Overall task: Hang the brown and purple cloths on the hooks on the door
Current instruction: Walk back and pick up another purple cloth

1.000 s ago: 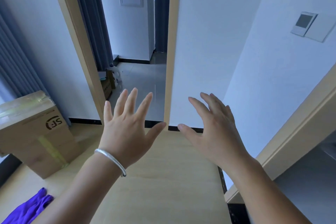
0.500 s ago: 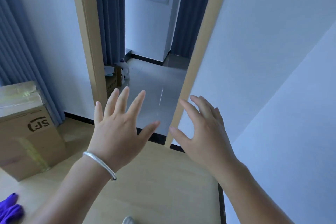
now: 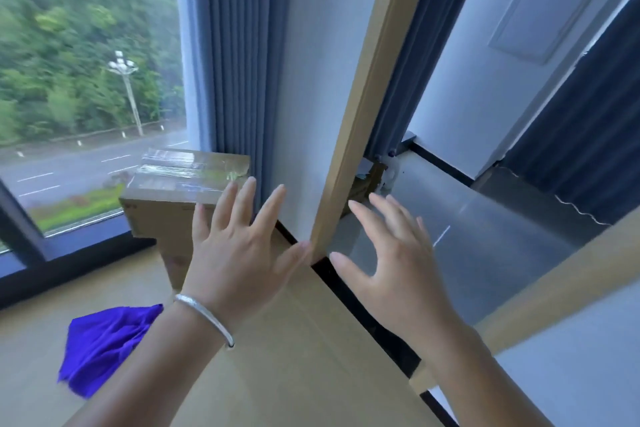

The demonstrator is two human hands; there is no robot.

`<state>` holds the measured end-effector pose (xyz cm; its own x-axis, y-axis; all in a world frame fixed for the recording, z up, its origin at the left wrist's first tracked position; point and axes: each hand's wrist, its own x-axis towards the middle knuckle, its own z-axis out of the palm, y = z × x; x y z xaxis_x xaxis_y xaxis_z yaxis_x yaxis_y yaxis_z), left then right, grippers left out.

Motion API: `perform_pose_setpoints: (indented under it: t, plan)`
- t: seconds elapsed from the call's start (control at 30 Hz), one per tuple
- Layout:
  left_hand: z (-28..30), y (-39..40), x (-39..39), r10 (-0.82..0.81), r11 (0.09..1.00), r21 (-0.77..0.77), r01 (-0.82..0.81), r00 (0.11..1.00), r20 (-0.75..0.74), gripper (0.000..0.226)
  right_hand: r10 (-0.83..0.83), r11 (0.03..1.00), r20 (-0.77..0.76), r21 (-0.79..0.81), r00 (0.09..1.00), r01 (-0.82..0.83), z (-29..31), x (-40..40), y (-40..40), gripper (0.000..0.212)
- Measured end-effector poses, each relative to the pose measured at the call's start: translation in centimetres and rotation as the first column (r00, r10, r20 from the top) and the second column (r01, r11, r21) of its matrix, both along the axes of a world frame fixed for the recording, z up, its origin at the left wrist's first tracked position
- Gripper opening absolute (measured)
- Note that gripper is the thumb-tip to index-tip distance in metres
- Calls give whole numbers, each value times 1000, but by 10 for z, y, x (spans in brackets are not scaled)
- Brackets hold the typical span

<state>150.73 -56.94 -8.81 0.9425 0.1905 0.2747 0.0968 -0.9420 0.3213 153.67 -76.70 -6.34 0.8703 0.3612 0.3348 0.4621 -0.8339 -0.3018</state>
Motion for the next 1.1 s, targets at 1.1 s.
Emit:
perform_pose_setpoints:
  t: [1.1]
  plan:
    - [-90,141,55,917,279,150,-949,217,-335,82,906,290,-297,-79,300,-954,-96,267,315,63]
